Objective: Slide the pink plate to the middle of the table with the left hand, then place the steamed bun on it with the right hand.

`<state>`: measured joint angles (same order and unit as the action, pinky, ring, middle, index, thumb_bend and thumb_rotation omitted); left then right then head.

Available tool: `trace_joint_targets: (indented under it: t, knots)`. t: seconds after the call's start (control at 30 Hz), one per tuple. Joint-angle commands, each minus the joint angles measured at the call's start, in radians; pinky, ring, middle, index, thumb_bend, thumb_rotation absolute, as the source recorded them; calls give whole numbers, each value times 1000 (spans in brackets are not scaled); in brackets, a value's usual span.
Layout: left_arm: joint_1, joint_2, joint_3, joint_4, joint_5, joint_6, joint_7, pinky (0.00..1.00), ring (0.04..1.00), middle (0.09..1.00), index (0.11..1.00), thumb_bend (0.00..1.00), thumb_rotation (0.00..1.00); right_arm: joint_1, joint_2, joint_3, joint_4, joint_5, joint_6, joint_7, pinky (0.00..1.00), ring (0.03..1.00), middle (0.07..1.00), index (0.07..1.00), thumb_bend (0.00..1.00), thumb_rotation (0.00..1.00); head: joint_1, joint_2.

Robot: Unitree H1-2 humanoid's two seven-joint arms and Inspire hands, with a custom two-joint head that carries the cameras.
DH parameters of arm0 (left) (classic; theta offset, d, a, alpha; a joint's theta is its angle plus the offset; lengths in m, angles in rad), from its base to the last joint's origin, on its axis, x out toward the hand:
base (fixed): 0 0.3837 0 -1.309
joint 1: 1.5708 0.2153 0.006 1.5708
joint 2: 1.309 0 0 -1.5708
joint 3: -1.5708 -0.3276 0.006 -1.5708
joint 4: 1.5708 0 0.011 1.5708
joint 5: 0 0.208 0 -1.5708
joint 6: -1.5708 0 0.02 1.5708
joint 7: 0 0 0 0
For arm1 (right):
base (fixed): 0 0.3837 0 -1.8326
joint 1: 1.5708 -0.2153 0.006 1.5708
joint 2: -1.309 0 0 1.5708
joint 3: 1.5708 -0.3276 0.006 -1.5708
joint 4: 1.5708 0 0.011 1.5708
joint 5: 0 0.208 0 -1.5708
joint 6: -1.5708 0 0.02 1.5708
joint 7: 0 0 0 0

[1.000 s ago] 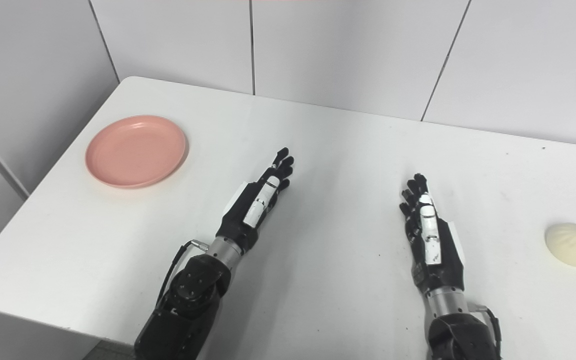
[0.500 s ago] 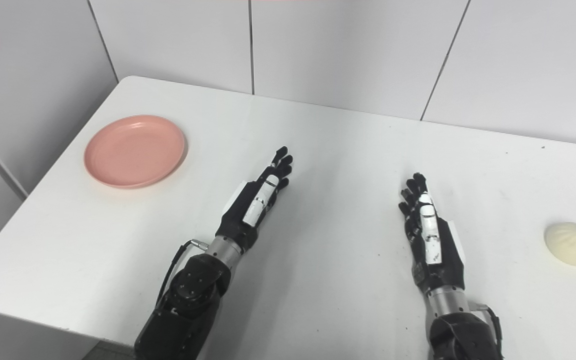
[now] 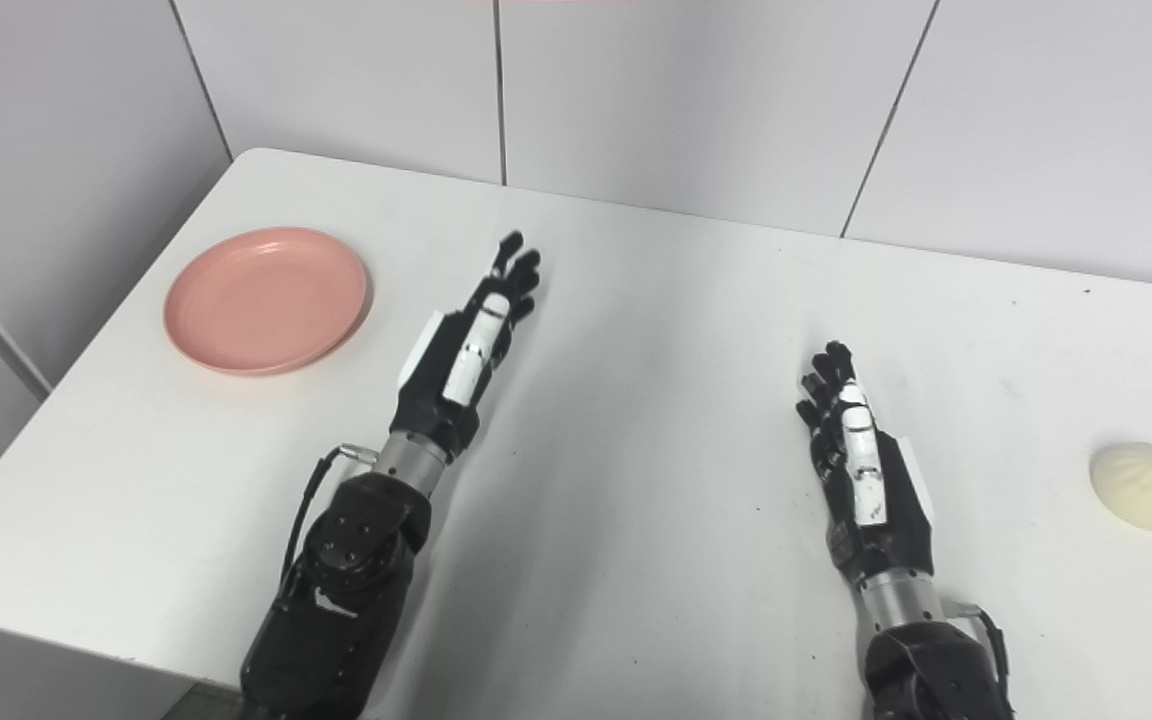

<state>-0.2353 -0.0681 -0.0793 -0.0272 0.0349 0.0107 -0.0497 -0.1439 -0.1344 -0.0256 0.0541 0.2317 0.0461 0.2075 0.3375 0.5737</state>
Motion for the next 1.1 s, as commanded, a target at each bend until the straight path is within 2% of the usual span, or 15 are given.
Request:
trace_joint_targets:
  t: [0.0,0.1,0.37,0.5,0.63,0.73,0.9,1.07]
  knots:
    - [-49,6,11,-55,5,-9,10,974,980,978,1000,446,1000,22,-7,-11,29,8,13,3,1000,1000,1000,1000,124,1000,4,3]
    - [-66,8,36,-104,-14,12,21,998,984,976,994,493,1000,24,-8,-12,22,7,16,2,1000,1000,1000,1000,131,1000,7,4]
    - [-101,23,121,-202,-68,39,46,1000,968,970,983,490,1000,18,-17,-19,38,19,4,14,1000,1000,1000,1000,125,1000,34,5]
    - [-110,52,171,-245,-89,40,60,999,974,972,980,482,1000,16,-22,-21,34,23,10,17,1000,1000,1000,1000,109,1000,53,5]
    - [-114,71,208,-257,-94,34,82,1000,969,972,984,475,1000,16,-26,-24,29,31,19,22,1000,1000,1000,1000,112,1000,66,6]
    - [-123,90,244,-257,-85,32,105,952,951,955,972,474,1000,14,-30,-26,30,42,22,29,1000,1000,1000,1000,111,1000,70,6]
    - [-136,117,306,-251,-99,20,141,988,970,964,976,470,1000,14,-34,-33,39,51,3,41,1000,1000,1000,1000,89,1000,84,3]
    - [-145,154,376,-232,-158,5,163,995,976,968,987,462,1000,17,-41,-37,30,50,14,40,1000,1000,1000,1000,98,1000,93,5]
